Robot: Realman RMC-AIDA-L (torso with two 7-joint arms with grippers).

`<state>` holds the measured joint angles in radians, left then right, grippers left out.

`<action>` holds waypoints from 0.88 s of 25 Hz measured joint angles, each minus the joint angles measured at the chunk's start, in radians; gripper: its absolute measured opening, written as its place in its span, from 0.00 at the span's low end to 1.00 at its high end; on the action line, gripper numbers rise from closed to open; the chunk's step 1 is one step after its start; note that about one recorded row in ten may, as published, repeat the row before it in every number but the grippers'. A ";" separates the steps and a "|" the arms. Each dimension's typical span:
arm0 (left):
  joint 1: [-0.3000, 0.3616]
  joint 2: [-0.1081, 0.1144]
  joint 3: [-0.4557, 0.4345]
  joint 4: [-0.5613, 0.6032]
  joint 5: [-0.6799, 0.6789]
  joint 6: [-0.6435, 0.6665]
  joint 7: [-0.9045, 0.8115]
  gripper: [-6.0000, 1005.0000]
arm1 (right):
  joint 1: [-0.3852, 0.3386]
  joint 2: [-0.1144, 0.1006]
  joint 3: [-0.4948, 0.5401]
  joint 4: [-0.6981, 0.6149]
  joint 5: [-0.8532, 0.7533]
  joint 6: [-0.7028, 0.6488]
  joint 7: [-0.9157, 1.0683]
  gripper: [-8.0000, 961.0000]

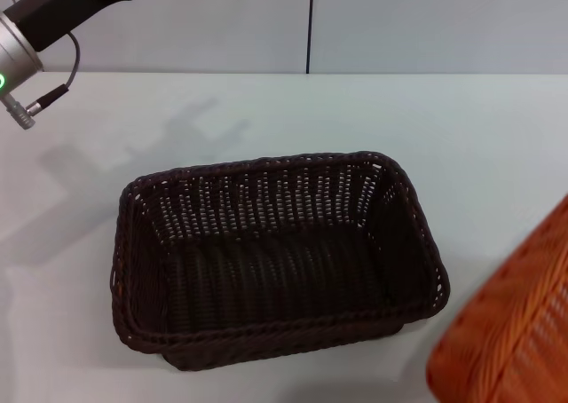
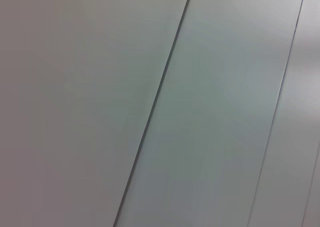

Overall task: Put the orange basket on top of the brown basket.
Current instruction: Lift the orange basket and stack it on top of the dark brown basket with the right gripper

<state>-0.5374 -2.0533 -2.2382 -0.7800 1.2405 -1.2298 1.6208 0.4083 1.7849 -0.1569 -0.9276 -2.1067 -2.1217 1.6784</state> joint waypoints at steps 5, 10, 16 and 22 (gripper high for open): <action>-0.004 0.000 0.000 0.001 0.001 0.010 0.000 0.86 | -0.023 0.045 0.021 0.113 0.155 0.084 -0.013 0.20; -0.013 0.001 0.000 0.019 0.002 0.017 0.014 0.86 | -0.004 0.072 0.018 0.347 0.293 0.182 -0.112 0.21; -0.029 0.003 -0.001 0.025 0.002 0.019 0.019 0.86 | 0.055 0.149 0.021 0.497 0.344 0.251 -0.208 0.22; -0.045 0.002 -0.001 0.029 0.002 0.028 0.025 0.86 | 0.063 0.266 0.024 0.553 0.419 0.279 -0.277 0.23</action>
<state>-0.5829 -2.0508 -2.2393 -0.7515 1.2428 -1.2013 1.6459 0.4710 2.0513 -0.1331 -0.3747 -1.6873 -1.8427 1.4015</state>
